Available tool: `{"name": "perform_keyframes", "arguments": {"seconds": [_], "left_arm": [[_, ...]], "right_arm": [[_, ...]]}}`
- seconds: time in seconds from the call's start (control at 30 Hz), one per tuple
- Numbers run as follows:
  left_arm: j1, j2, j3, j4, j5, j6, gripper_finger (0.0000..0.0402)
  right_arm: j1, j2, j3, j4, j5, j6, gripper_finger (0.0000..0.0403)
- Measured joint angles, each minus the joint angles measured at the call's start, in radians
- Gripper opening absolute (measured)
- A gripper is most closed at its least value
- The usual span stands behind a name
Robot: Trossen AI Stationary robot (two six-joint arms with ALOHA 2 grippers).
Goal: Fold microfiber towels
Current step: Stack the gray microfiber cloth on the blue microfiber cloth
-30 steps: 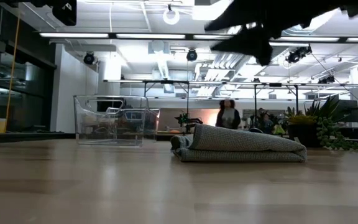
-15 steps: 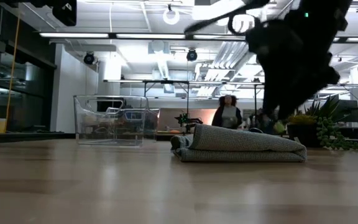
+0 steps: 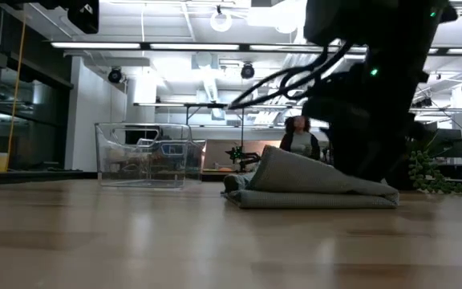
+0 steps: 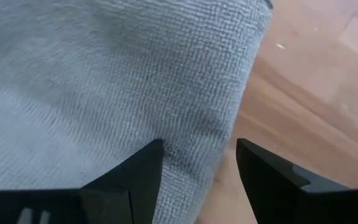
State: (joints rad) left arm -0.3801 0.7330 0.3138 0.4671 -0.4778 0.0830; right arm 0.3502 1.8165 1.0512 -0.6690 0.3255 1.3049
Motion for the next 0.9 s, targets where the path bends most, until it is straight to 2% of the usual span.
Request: {"name": "perform_keyframes", "arguments": {"seconds": [0.43, 0.57, 0.77, 0.9], "left_arm": [[0.0, 0.0, 0.0, 0.0, 0.0, 0.0, 0.0], [0.0, 0.0, 0.0, 0.0, 0.0, 0.0, 0.0], [0.0, 0.0, 0.0, -0.003, 0.0, 0.0, 0.0], [0.0, 0.0, 0.0, -0.007, 0.0, 0.0, 0.0]], "right_arm": [[-0.01, 0.033, 0.001, 0.055, 0.009, -0.005, 0.019], [-0.009, 0.063, 0.006, 0.059, 0.024, -0.02, 0.0142], [-0.018, 0.07, 0.006, 0.056, 0.045, -0.146, 0.0015], [-0.064, 0.041, 0.015, -0.072, 0.042, -0.253, 0.0009]]}}
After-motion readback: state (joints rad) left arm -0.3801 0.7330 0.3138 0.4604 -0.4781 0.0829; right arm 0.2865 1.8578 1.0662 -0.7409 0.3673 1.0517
